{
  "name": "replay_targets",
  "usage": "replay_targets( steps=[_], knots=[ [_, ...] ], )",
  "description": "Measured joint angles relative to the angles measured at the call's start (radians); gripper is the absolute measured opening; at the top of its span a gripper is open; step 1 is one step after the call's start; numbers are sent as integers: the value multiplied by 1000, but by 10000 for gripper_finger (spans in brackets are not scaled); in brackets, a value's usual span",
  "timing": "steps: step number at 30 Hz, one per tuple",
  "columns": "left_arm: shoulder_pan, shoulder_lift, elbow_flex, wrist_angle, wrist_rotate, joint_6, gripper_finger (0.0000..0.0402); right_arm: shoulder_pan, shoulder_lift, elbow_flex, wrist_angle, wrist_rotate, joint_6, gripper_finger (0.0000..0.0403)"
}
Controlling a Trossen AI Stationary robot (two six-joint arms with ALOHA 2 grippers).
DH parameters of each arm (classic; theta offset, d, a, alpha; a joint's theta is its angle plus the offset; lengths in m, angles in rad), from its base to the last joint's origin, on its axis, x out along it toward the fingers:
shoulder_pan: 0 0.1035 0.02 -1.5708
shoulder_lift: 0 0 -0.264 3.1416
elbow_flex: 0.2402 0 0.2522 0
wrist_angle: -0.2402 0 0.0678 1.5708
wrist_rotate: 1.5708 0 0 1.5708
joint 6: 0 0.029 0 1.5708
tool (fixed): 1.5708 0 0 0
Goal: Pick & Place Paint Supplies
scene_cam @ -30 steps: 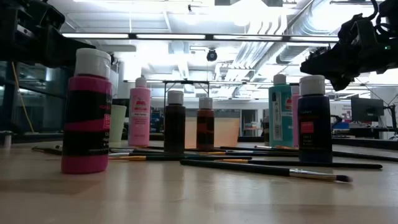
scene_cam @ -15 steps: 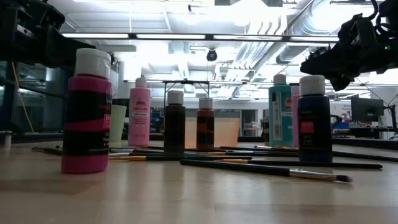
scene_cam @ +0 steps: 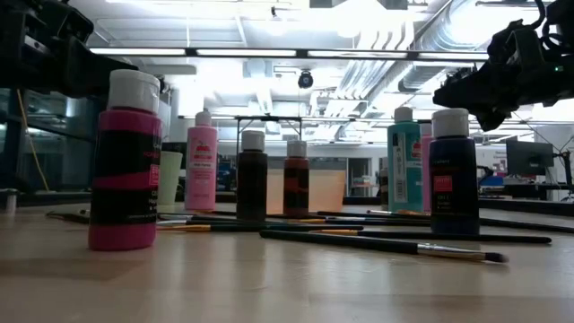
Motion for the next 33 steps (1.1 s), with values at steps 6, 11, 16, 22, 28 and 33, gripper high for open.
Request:
replay_targets(
  steps=[6,11,16,22,28,33],
  knots=[
    [0,0,0,0,0,0,88,0,0,0,1,2,-30,75],
    [0,0,0,0,0,0,88,0,3,0,-5,21,-34,75],
    [0,0,0,0,0,0,88,0,19,0,-13,334,-41,76],
    [0,0,0,0,0,0,88,0,46,0,-70,481,-30,111],
    [0,0,0,0,0,0,88,0,90,0,-72,577,0,217],
    [0,0,0,0,0,0,88,-18,123,0,-8,632,-22,291]
  ],
)
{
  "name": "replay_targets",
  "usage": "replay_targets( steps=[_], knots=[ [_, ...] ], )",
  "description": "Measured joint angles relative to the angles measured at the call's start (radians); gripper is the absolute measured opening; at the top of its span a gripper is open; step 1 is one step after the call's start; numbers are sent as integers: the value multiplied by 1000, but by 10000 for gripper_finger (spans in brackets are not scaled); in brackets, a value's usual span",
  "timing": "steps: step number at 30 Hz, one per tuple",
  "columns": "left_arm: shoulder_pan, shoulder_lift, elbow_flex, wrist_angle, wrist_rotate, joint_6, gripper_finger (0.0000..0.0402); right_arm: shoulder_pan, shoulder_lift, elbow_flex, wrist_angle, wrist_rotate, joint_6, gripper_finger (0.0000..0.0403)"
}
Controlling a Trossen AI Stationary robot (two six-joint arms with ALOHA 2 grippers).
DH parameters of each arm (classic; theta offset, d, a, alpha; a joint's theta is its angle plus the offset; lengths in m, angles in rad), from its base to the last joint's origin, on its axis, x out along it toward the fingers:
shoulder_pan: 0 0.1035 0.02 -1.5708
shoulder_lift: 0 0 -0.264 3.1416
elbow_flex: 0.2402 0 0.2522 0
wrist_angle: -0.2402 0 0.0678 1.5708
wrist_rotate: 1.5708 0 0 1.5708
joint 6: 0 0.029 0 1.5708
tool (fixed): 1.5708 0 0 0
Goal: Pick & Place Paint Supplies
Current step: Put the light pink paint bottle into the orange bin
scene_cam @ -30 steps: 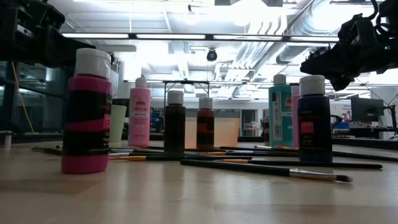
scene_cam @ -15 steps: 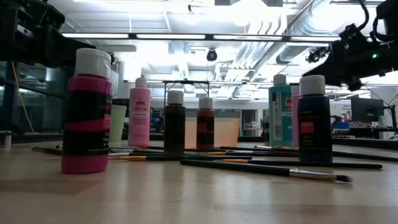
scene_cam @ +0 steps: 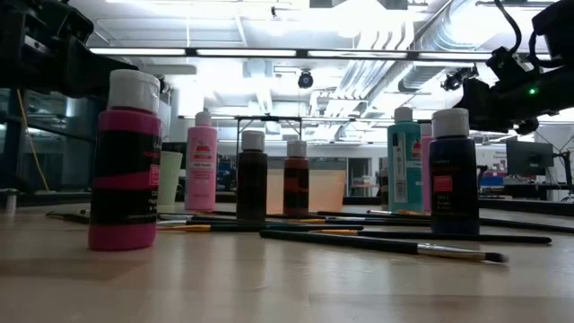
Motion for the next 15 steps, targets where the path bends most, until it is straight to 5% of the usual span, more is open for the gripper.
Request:
replay_targets(
  steps=[15],
  knots=[
    [0,0,0,0,0,0,88,-226,196,0,288,-263,-80,317]
  ],
)
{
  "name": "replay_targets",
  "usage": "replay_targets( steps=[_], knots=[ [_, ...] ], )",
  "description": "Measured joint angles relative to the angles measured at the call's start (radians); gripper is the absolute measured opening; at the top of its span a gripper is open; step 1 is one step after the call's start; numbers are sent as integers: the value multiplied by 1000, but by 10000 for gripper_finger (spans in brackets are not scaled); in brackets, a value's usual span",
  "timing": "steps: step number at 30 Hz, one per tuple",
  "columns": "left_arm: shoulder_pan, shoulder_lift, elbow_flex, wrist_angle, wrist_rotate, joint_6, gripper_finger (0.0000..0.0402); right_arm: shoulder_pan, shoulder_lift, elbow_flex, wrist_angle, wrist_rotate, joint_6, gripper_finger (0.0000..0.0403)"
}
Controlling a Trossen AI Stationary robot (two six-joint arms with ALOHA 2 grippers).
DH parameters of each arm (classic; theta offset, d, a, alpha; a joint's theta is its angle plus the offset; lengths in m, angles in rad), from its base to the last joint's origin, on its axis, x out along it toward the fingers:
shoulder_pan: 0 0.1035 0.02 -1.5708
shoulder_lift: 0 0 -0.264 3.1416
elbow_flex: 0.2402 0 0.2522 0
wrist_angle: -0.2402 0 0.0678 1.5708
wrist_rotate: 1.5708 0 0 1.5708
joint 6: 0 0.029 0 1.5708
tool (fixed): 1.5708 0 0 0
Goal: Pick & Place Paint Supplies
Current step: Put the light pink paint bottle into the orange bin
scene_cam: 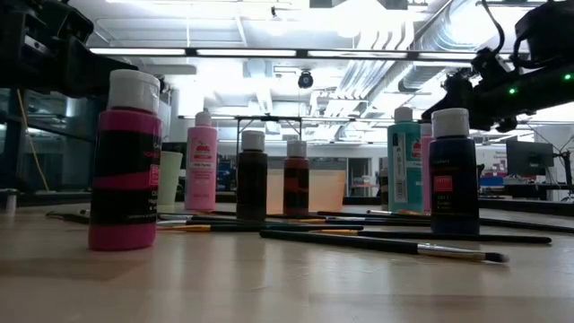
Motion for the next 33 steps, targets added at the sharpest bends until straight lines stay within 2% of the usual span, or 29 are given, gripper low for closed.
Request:
replay_targets(
  steps=[6,10,17,24,33],
  knots=[
    [0,0,0,0,0,0,88,-64,104,0,104,-28,0,317],
    [0,0,0,0,0,0,88,-106,168,0,149,-92,-1,317],
    [0,0,0,0,0,0,88,-162,270,0,246,-111,47,310],
    [0,0,0,0,0,0,88,-210,346,0,298,-178,35,264],
    [0,0,0,0,0,0,88,-221,399,0,391,-185,25,200]
  ],
)
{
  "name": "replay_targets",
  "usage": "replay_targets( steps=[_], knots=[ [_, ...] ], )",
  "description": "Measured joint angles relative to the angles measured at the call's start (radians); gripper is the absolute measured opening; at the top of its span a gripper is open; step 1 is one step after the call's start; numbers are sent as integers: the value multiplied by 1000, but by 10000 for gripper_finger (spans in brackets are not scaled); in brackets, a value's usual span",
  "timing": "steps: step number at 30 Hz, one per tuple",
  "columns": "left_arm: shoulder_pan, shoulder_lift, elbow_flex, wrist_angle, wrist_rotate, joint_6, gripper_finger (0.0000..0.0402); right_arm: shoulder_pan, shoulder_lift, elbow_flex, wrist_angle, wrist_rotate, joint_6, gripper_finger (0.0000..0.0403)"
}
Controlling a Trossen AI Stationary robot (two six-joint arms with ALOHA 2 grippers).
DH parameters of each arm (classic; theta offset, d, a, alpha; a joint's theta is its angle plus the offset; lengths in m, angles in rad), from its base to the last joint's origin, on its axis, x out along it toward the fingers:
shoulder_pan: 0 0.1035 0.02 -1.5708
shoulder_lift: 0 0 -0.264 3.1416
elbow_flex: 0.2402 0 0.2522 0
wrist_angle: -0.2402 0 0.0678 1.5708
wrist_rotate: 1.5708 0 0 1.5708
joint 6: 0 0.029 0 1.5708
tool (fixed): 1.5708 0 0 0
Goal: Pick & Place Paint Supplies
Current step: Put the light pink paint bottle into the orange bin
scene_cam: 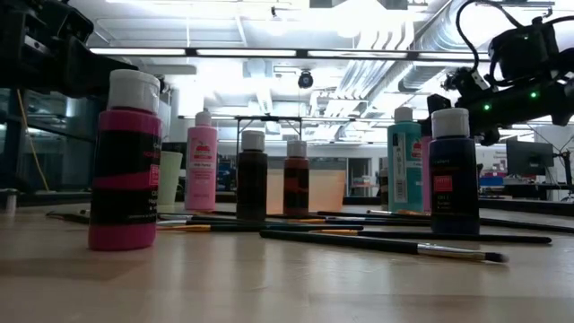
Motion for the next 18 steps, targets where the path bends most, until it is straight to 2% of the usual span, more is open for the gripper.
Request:
replay_targets(
  steps=[14,18],
  knots=[
    [0,0,0,0,0,0,88,0,0,4,4,-1,-35,119],
    [0,0,0,0,0,0,88,0,0,5,10,-1,-35,115]
  ],
)
